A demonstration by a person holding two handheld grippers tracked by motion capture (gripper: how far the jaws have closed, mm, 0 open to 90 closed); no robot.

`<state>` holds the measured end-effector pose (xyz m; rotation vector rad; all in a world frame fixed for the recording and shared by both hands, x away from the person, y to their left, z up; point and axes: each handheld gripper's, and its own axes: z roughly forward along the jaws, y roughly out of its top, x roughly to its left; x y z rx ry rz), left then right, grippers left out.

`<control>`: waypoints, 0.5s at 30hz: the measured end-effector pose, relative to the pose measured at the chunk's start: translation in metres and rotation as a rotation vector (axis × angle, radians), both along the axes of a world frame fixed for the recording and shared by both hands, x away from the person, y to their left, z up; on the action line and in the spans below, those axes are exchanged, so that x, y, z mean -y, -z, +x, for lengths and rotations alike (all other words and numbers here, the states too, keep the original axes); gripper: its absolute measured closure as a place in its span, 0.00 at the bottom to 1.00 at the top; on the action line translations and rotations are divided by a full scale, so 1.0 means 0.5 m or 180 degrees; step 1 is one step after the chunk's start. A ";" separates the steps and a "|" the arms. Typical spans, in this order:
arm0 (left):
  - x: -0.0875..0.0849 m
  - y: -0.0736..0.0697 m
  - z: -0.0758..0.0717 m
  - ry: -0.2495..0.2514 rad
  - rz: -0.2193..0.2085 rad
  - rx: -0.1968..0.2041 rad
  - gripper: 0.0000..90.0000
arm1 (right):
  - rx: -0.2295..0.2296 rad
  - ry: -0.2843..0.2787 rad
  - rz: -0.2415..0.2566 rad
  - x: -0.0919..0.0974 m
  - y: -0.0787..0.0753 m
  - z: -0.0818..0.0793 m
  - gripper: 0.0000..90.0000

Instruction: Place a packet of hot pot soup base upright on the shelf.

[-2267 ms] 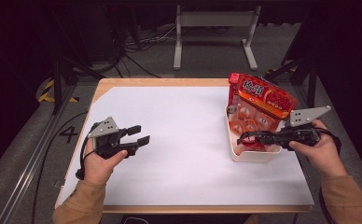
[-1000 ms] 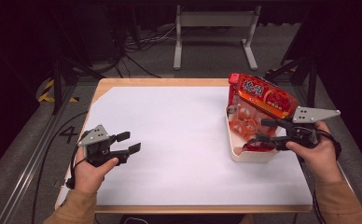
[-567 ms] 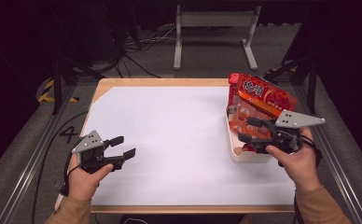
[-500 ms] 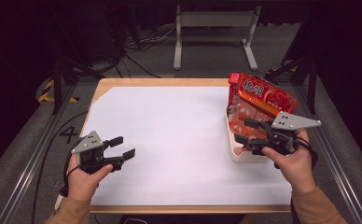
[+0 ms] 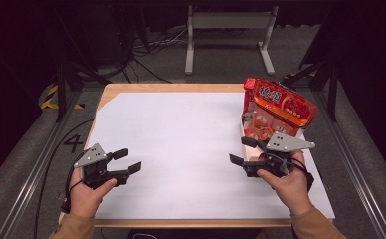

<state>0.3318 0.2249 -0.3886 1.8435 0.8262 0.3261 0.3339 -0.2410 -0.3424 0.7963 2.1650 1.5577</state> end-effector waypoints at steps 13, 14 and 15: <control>-0.006 0.043 -0.002 -0.0009 0.0024 0.0021 0.30 | -0.0036 0.0027 -0.0018 -0.027 0.090 0.001 0.29; -0.006 0.044 -0.002 0.0012 0.0039 0.0006 0.30 | -0.0038 0.0038 -0.0026 -0.027 0.100 0.002 0.29; -0.003 0.047 -0.002 0.0010 0.0042 0.0008 0.30 | -0.0041 0.0055 -0.0049 -0.028 0.106 0.002 0.29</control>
